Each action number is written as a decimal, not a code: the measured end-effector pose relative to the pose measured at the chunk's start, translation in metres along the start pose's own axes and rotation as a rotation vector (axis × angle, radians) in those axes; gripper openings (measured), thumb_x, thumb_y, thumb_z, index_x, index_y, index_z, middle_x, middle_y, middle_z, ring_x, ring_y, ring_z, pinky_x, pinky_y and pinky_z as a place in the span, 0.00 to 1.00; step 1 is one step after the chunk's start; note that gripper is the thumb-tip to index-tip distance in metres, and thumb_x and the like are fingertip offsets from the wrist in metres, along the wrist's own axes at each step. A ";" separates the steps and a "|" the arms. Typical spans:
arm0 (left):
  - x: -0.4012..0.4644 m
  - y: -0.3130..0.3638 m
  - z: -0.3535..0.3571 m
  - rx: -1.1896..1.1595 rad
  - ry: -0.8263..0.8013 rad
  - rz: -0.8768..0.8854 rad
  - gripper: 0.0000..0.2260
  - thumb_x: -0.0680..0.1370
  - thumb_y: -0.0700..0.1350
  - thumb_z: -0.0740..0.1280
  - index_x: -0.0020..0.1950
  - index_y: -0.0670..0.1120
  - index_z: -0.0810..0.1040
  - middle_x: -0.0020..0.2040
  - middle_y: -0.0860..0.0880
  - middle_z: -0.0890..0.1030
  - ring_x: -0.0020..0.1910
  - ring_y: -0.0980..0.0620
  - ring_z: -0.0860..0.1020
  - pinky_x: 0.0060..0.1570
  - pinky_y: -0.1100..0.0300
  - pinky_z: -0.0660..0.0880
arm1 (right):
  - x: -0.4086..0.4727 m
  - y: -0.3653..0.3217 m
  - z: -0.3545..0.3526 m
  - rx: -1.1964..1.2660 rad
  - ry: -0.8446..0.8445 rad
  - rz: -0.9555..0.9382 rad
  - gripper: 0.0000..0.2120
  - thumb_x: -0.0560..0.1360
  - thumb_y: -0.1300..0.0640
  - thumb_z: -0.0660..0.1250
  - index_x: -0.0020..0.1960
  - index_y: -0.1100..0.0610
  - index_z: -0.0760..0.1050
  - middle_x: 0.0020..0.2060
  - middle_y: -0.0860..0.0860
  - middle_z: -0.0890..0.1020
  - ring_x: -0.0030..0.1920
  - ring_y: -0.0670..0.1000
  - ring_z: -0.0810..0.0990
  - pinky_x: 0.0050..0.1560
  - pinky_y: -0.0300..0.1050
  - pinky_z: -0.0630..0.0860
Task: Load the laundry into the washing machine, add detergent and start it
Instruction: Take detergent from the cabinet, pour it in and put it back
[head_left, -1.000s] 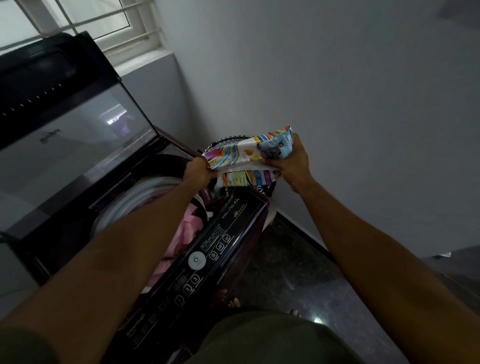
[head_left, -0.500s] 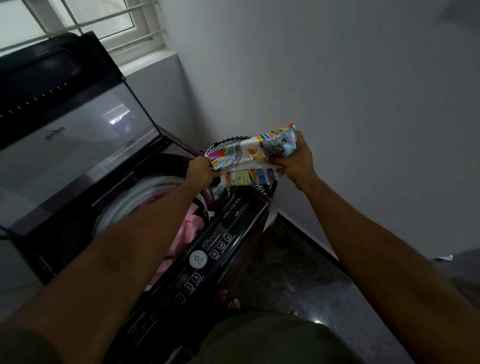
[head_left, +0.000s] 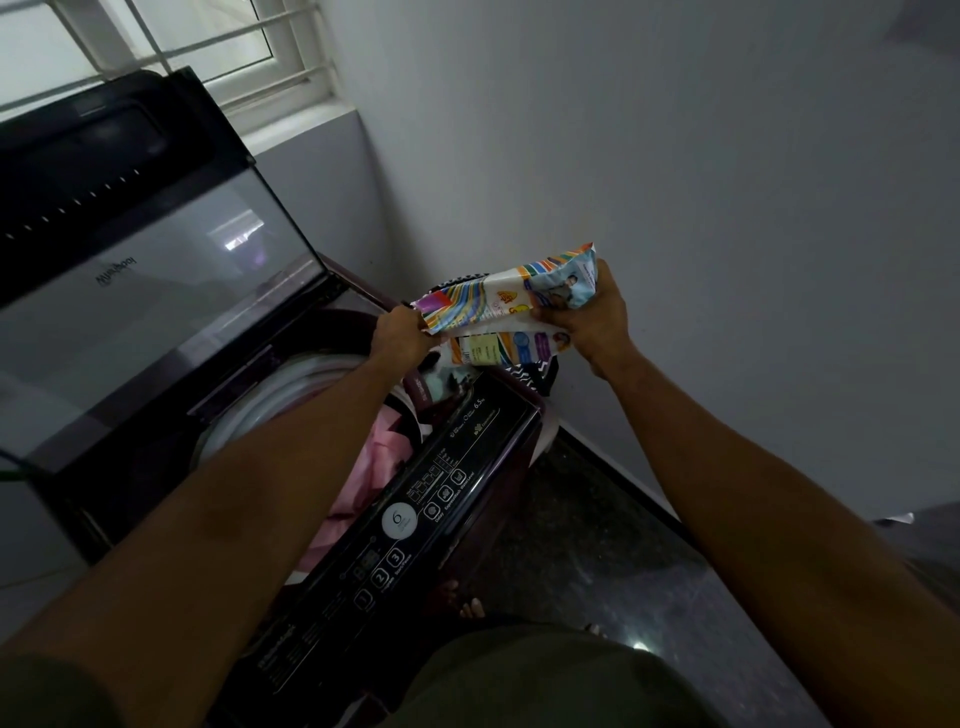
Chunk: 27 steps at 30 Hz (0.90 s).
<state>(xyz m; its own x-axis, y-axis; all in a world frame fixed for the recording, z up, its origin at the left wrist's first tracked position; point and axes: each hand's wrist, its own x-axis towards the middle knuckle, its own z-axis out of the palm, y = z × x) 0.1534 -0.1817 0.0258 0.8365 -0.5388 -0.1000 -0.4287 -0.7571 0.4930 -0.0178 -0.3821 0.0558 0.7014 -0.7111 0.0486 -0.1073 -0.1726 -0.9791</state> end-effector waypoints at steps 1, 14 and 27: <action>0.000 0.001 0.000 0.003 -0.003 0.006 0.18 0.75 0.52 0.73 0.61 0.43 0.82 0.54 0.44 0.84 0.50 0.46 0.82 0.42 0.60 0.73 | -0.001 0.000 0.000 0.004 0.004 0.010 0.33 0.58 0.57 0.84 0.58 0.57 0.73 0.52 0.50 0.83 0.51 0.48 0.84 0.49 0.50 0.83; 0.009 0.013 -0.009 -0.153 0.000 0.012 0.14 0.74 0.51 0.74 0.55 0.46 0.84 0.47 0.45 0.85 0.37 0.53 0.78 0.39 0.60 0.74 | -0.014 0.019 -0.008 0.320 -0.001 0.222 0.28 0.62 0.66 0.81 0.60 0.63 0.74 0.51 0.56 0.85 0.48 0.56 0.86 0.43 0.55 0.83; 0.025 0.080 -0.072 -0.235 0.167 0.237 0.08 0.71 0.51 0.75 0.45 0.48 0.84 0.53 0.56 0.82 0.53 0.56 0.80 0.61 0.50 0.72 | -0.021 0.030 0.002 0.553 -0.131 0.531 0.11 0.73 0.53 0.74 0.53 0.52 0.78 0.43 0.50 0.86 0.39 0.51 0.85 0.41 0.49 0.80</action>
<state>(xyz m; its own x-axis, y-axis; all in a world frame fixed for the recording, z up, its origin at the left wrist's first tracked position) 0.1643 -0.2292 0.1249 0.7757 -0.6068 0.1735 -0.5434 -0.5022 0.6727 -0.0347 -0.3712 0.0253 0.7356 -0.5112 -0.4444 -0.1091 0.5581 -0.8226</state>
